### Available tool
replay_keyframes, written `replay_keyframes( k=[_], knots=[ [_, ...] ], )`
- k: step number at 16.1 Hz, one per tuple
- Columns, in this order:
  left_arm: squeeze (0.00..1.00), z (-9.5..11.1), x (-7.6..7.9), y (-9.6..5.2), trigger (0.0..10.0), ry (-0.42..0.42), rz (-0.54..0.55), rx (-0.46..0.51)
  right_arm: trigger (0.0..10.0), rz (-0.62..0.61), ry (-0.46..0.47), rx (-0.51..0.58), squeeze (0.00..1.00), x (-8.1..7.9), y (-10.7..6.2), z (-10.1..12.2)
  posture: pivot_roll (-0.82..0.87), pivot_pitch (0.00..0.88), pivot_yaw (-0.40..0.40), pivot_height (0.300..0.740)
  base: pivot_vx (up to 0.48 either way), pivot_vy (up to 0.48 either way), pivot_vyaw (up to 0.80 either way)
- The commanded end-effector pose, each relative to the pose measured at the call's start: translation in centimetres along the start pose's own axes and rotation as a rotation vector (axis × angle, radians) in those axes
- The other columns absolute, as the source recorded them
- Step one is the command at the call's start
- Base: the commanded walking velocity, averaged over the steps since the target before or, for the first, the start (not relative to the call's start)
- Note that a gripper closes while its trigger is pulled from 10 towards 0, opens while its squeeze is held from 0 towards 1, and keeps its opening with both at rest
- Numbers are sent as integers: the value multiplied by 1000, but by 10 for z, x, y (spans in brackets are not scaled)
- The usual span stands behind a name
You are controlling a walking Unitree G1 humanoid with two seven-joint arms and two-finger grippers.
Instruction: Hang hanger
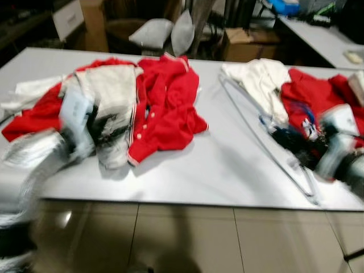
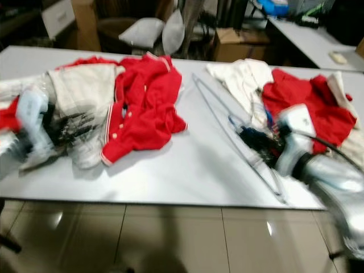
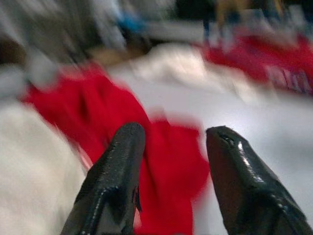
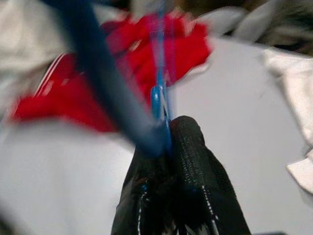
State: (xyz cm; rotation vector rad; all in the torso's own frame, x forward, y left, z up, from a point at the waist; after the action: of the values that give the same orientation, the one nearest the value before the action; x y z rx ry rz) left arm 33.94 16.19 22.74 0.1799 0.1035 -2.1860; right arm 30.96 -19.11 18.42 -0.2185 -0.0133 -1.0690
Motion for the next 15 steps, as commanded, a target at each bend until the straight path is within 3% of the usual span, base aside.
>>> replay_keyframes(
  k=[1,2,3,5,6,7,9,11,14,15],
  knots=[
    [365,5,-9,2,10000,-3,111,30,10000,-142,16,-19,0,13,1,-6,-60,24,-43,740,0,0,0],
    [114,0,1,13,10000,-53,140,53,10000,-232,82,-1,0,12,6,-9,-78,15,-36,740,0,0,0],
    [0,-17,21,23,10000,-43,141,17,10000,-349,107,6,0,13,5,-12,-89,12,-29,740,0,0,0],
    [0,-46,37,31,10000,11,172,-54,10000,-482,137,11,0,15,-1,-19,-97,18,-22,740,0,0,0],
    [0,-61,39,32,10000,-31,228,-84,10000,-506,194,30,0,10,0,-20,-96,27,-21,740,0,0,0],
    [0,-72,42,31,10000,-65,260,-102,10000,-447,161,-5,0,-5,6,-25,-105,35,-18,740,0,-480,0],
    [0,-75,43,30,10000,-83,277,-108,10000,-433,99,-66,0,-12,9,-32,-103,33,-23,740,0,-480,0],
    [0,-84,41,26,10000,-75,309,-134,10000,-421,108,-72,0,-17,11,-35,-104,20,-29,740,0,-480,0],
    [0,-90,40,25,10000,-73,338,-164,10000,-439,84,-58,0,-10,12,-33,-91,15,-40,740,0,-480,0],
    [0,-90,40,25,10000,-65,340,-165,10000,-399,151,-51,0,-15,13,-34,-86,15,-43,740,0,-480,0]
  ],
)
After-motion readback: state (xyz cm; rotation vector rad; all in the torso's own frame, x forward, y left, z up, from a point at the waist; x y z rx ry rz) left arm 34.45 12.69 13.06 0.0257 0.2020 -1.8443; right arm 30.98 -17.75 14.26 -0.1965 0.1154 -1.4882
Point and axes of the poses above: a point about 5 cm out from each wrist's last joint towards the gripper, its own y axis pointing out of the wrist towards the gripper, its own z axis along the axis of the wrist's last joint, x = y × z, the point moved 6 cm from there along y, pointing out of the wrist towards the gripper, and after that the axes turned 3 degrees about y, right-handed, at the moved point
